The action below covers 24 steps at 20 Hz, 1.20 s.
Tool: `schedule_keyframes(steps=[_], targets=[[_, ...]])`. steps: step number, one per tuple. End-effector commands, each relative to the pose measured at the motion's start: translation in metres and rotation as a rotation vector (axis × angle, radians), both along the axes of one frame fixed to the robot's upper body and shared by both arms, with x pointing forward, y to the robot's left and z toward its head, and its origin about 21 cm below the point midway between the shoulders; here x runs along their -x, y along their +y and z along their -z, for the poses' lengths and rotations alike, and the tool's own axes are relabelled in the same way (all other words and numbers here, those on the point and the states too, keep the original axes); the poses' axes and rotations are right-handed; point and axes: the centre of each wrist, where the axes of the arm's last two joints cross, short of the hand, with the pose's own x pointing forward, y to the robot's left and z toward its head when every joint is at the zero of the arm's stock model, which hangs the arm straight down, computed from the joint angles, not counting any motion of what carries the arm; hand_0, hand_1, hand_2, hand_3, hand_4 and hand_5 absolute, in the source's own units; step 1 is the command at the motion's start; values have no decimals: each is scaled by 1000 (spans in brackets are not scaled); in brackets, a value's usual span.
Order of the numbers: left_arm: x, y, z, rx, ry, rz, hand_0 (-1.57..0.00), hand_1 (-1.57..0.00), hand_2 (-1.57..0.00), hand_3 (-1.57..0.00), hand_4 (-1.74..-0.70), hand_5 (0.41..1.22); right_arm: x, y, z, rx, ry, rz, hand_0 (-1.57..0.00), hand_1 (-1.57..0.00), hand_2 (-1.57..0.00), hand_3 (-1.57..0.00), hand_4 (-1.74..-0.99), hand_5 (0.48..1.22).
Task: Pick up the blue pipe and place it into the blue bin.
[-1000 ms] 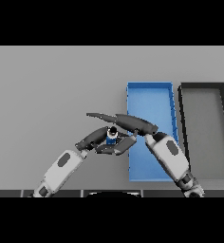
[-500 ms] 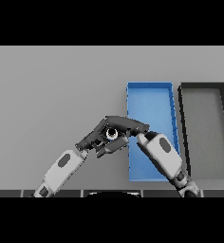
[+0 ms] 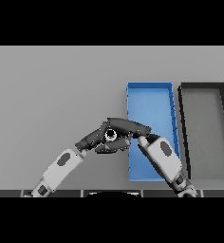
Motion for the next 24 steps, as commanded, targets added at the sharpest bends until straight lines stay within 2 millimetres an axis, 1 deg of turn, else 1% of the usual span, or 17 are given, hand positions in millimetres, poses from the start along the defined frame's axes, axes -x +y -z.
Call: schedule_keyframes(steps=[1,2,3,4,5,7,8,10,11,12,15,16,17,19,21,23,24], targets=[[-4,1,-4,-27,7,-4,-1224,-1003,-1024,-416,-1437,1220,0,1,-1,-8,-16,3,-1546,-1547,-1547,-1538,-1478,1186],[-4,3,-4,-42,8,10,-979,-802,-819,-332,-1343,1220,1,1,0,-19,-27,-3,-1551,-1552,-1552,-1545,-1480,1193],[-3,4,-3,-59,1,33,-783,-642,-655,-266,-1251,1220,1,4,-1,-9,-28,-7,-1555,-1556,-1556,-1550,-1481,1198],[-5,6,-3,-69,-4,49,-626,-513,-524,-212,-1179,1213,5,5,-1,-12,-28,-6,-1558,-1559,-1559,-1554,-1481,1203],[-6,3,-3,-78,-18,58,-501,-410,-419,-170,-1110,1184,6,7,-5,4,-23,1,-1561,-1561,-1561,-1558,-1482,1206],[-6,9,-3,-78,-46,48,-320,-262,-268,-108,-995,1042,4,7,-6,-17,-13,1,-1565,-1565,-1565,-1562,-1483,1212],[-6,8,-1,-86,-45,33,-256,-210,-214,-86,-950,964,5,5,-4,-27,-20,-6,-1566,-1566,-1566,-1564,-1484,1214],[-7,7,0,-108,-39,-1,-163,-134,-137,-55,-880,842,4,8,-4,-26,-9,9,-1568,-1568,-1568,-1567,-1484,1216],[-6,6,0,-110,-37,-5,-131,-107,-109,-44,-854,794,3,8,-6,-19,-7,15,-1568,-1568,-1568,-1567,-1484,1217],[-7,8,3,-120,-42,-13,-104,-85,-87,-35,-836,754,6,2,-4,-38,-12,6,-1569,-1569,-1569,-1568,-1485,1218],[-7,11,2,-115,-26,-27,-53,-43,-44,-17,-830,659,5,4,-3,-47,-21,15,-1570,-1570,-1570,-1570,-1485,1219],[-8,14,2,-107,-3,-39,-42,-34,-35,-14,-842,636,6,2,-4,-59,-30,12,-1570,-1570,-1570,-1570,-1487,1220],[-8,15,4,-128,35,-51,-33,-27,-28,-11,-853,623,6,4,-4,-56,-24,20,-1570,-1570,-1570,-1570,-1488,1220],[-7,17,2,-153,73,-73,-21,-17,-17,-7,-873,612,3,5,-7,-71,-18,35,-1571,-1571,-1571,-1570,-1491,1220],[-5,12,4,-152,68,-69,-13,-11,-11,-4,-881,593,0,3,-7,-107,71,19,-1571,-1571,-1571,-1571,-1492,1221],[-3,14,6,-166,72,-77,-8,-6,-7,-2,-876,555,1,6,-18,-164,163,-22,-1571,-1571,-1571,-1571,-1492,1221],[-5,15,6,-177,74,-83,-6,-5,-5,-1,-873,543,-1,5,-24,-183,209,-26,-1571,-1571,-1571,-1571,-1493,1221]])
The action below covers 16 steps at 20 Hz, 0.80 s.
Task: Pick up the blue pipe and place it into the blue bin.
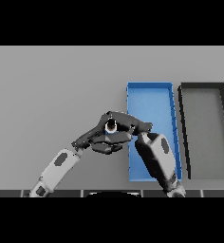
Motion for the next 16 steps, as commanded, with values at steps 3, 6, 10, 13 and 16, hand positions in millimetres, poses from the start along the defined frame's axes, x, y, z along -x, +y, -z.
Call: schedule_keyframes(steps=[3,6,10,13,16], targets=[[7,-1,1,18,-3,17,-3,-2,-2,0,-865,523,-5,-4,-23,-32,39,1,-1571,-1571,-1571,-1571,-1493,1221],[7,-2,2,-5,6,8,-1,-1,-1,0,-864,503,-12,-5,-61,-55,3,32,-1571,-1571,-1571,-1571,-1493,1221],[10,-3,1,5,-4,18,0,0,0,1,-868,485,-29,-13,-107,-113,-119,66,-1571,-1571,-1571,-1571,-1496,1221],[8,-1,-1,1,-7,16,1,1,1,1,-860,484,-51,-31,-125,-154,-129,223,-1571,-1571,-1571,-1571,-1497,1221],[8,1,-1,-16,1,1,1,1,1,1,-844,481,-75,-53,-126,-112,-122,391,-1571,-1571,-1571,-1571,-1498,1221]])
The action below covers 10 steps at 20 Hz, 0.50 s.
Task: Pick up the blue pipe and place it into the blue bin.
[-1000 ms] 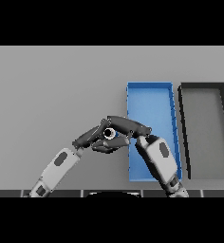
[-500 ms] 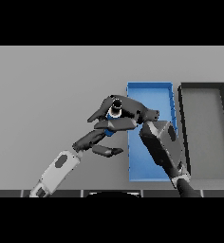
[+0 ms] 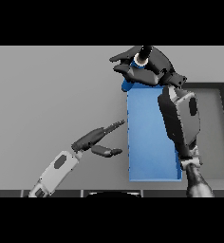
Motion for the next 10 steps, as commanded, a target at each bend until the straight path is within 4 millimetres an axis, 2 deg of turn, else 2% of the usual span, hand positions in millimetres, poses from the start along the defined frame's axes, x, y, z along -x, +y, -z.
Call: schedule_keyframes(steps=[1,5,6,9,10], targets=[[1,2,-1,4,-6,-2,1,1,1,1,-841,477,-10,-12,6,7,31,50,-1571,-1571,-1571,-1571,-1498,1221],[-1,6,-5,-16,-17,-27,1,1,1,1,-829,465,-34,-54,35,26,186,227,-1571,-1571,-1571,-1571,-1499,1221],[0,9,-3,-16,-17,-31,1,1,1,1,-827,463,-37,-66,51,41,229,276,-1571,-1571,-1571,-1571,-1499,1221],[-1,13,-3,-13,-25,-25,1,1,1,1,-828,462,-42,-85,82,72,339,353,-1571,-1571,-1571,-1571,-1499,1221],[3,11,-1,-8,-22,-18,1,1,1,1,-828,463,-41,-87,98,91,386,379,-1571,-1571,-1571,-1571,-1499,1221]])
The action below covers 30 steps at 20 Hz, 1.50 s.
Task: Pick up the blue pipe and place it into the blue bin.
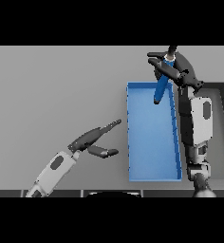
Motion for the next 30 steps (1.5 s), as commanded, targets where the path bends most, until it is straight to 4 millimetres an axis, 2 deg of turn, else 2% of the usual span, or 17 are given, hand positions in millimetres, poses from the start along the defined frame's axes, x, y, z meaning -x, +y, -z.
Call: schedule_keyframes(steps=[1,2,3,6,8,9,12,14,15,17,19,20,22,24,30], targets=[[-3,3,-1,-8,-1,-6,1,1,1,1,-827,464,2,-7,13,14,40,35,-1571,-1571,-1571,-1571,-1499,1221],[0,-2,-1,-7,-4,-2,1,1,1,1,-826,466,5,-9,23,23,81,60,-1571,-1571,-1571,-1571,-1499,1221],[-1,1,-2,-6,-5,0,1,1,1,1,-825,468,8,-13,29,31,119,88,-1571,-1571,-1571,-1571,-1499,1221],[1,-3,-2,1,-2,-1,1,1,1,1,-829,470,16,-24,66,79,259,177,-1571,-1571,-1571,-1571,-1499,1221],[1,-3,-4,-5,-6,-3,1,1,1,1,-826,470,23,-32,82,117,316,201,-1571,-1571,-1571,-1080,-1586,1221],[1,-2,-3,-7,0,0,1,1,1,1,-827,471,28,-31,91,136,344,197,-1571,-1571,-1571,-1178,-1569,1221],[-3,-3,-5,-14,3,2,1,1,1,1,-826,475,40,-25,117,201,438,194,-1571,-1571,-1571,-693,-1653,1205],[0,-5,-5,-11,9,2,1,1,1,1,-827,474,42,-25,128,227,526,230,-1571,-1571,-1571,-1009,-1583,1199],[2,-8,-3,-14,9,1,1,1,1,1,-829,474,43,-25,136,210,593,246,-1465,-1382,-1333,-807,-1534,1190],[1,-6,-3,-22,4,-5,1,1,1,1,-829,476,44,-22,140,217,674,222,-937,-884,-853,-516,-1404,1159],[3,-4,-2,-8,4,-6,1,1,1,1,-828,476,44,-23,137,239,717,219,-599,-566,-545,-330,-1302,1182],[2,-3,-3,-9,-1,-10,1,1,1,1,-826,477,44,-21,133,280,700,178,-479,-452,-436,-264,-1264,1139],[1,-2,-5,-6,2,-4,1,1,1,1,-829,477,49,-15,129,406,643,93,-306,-289,-279,-169,-1215,1044],[0,-4,-7,-5,1,-4,1,1,1,1,-830,475,51,-15,126,478,611,82,-196,-185,-178,-107,-1199,967],[4,-4,-4,-13,2,-7,1,1,1,1,-829,471,53,-10,127,523,595,72,-63,-48,-46,-27,-1188,818]])
